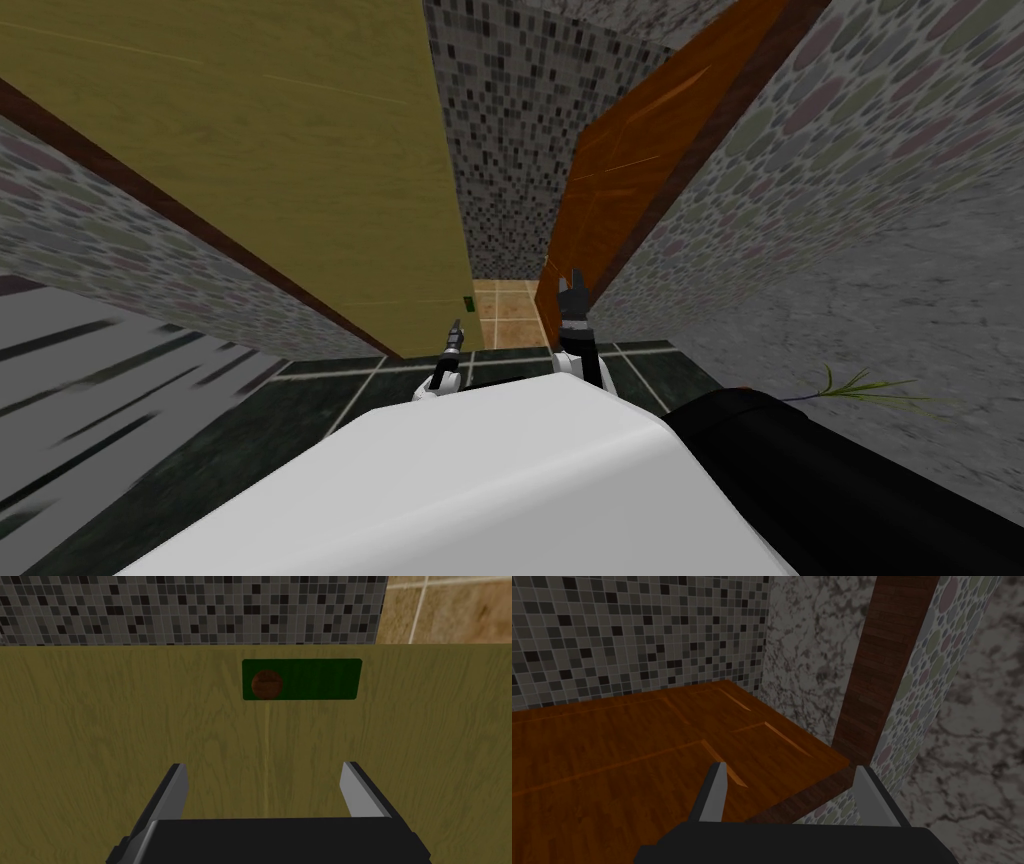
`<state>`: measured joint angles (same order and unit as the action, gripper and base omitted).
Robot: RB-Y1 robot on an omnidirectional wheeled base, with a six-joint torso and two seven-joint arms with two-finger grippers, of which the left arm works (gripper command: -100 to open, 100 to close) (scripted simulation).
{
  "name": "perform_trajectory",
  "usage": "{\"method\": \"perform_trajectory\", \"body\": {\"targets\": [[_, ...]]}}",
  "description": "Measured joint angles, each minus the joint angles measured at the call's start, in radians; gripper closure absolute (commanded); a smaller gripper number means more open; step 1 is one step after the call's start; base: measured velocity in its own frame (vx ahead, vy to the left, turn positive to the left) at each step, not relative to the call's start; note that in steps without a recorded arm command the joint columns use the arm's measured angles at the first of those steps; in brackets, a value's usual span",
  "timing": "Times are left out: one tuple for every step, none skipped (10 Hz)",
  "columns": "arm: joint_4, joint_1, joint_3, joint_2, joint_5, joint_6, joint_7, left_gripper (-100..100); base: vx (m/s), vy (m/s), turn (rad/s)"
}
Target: Push the door open
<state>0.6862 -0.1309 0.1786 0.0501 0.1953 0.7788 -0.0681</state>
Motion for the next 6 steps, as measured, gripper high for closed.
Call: {"method": "perform_trajectory", "body": {"targets": [[-0.002,-0.001,0.000,0.000,0.000,0.000,0.000,-100,0.142,0.000,-0.028],[-0.005,-0.002,-0.002,0.005,0.001,0.002,0.001,-100,0.194,-0.028,-0.026],[-0.007,-0.002,-0.003,0.008,0.001,0.003,0.001,-100,0.186,-0.022,-0.015],[-0.007,-0.001,-0.005,0.010,0.001,0.004,0.001,-100,0.207,-0.003,-0.023],[-0.006,-0.001,-0.007,0.012,0.002,0.003,0.000,-100,0.206,-0.001,-0.036],[-0.011,-0.003,-0.009,0.013,0.003,0.006,0.000,-100,0.188,0.009,-0.030]]}}
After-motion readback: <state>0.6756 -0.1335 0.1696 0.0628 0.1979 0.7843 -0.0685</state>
